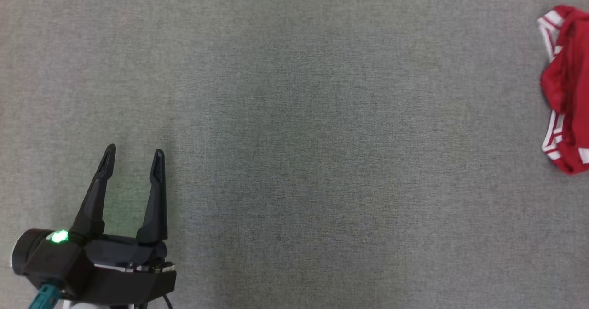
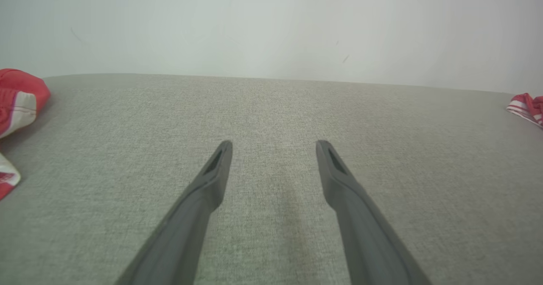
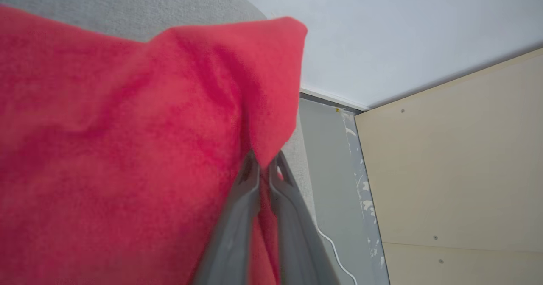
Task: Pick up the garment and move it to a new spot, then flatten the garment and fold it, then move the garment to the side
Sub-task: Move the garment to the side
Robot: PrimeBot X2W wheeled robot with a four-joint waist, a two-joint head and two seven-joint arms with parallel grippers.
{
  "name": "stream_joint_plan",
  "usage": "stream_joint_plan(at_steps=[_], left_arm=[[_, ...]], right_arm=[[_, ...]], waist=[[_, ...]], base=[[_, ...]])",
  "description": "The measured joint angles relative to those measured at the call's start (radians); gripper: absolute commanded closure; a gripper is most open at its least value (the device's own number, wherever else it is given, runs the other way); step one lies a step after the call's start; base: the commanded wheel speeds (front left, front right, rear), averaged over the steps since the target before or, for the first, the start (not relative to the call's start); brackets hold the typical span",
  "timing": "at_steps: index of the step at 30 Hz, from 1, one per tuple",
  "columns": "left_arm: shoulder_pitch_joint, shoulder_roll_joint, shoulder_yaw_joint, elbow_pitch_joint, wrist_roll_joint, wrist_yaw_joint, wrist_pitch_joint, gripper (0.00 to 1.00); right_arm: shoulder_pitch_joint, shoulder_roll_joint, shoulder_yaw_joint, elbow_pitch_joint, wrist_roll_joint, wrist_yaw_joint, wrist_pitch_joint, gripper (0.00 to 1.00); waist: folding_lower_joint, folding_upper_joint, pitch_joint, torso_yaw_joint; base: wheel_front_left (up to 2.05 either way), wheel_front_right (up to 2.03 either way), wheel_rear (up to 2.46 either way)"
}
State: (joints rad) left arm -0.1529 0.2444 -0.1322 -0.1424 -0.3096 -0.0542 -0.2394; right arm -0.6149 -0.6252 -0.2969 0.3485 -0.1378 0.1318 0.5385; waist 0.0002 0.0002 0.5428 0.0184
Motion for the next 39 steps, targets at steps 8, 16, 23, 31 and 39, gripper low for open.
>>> stream_joint_plan(at_steps=[8, 16, 23, 31, 39], left_arm=[[-0.013, -0.002, -0.010, 0.030, -0.009, -0.009, -0.006, 0.00], [-0.022, -0.008, -0.020, 0.053, -0.019, -0.017, -0.011, 0.00], [-0.033, -0.010, -0.027, 0.074, -0.027, -0.024, -0.014, 0.00], [-0.031, -0.029, -0.029, 0.106, -0.028, -0.022, -0.019, 0.00], [0.031, -0.092, 0.035, 0.121, -0.056, 0.002, -0.023, 0.00]], right_arm=[[0.086, -0.003, -0.060, -0.083, -0.040, 0.000, -0.080, 1.00], [0.123, -0.010, -0.081, -0.107, -0.081, 0.000, -0.148, 0.76], [0.117, 0.022, -0.088, -0.105, -0.137, 0.000, -0.255, 0.00], [0.046, 0.086, -0.011, -0.059, -0.150, 0.000, -0.435, 0.00], [0.224, 0.274, 0.073, -0.124, 0.012, 0.000, -0.542, 0.00]], waist=[[-0.0002, -0.0001, -0.010, -0.021], [-0.0003, -0.0002, -0.018, -0.028], [-0.0003, -0.0002, -0.033, -0.022], [-0.0003, -0.0002, -0.091, -0.013], [-0.0003, -0.0003, -0.216, 0.000]], base=[[0.00, 0.00, 0.00], [0.00, 0.00, 0.00], [0.00, 0.00, 0.00], [0.00, 0.00, 0.00], [0.00, 0.00, 0.00]])
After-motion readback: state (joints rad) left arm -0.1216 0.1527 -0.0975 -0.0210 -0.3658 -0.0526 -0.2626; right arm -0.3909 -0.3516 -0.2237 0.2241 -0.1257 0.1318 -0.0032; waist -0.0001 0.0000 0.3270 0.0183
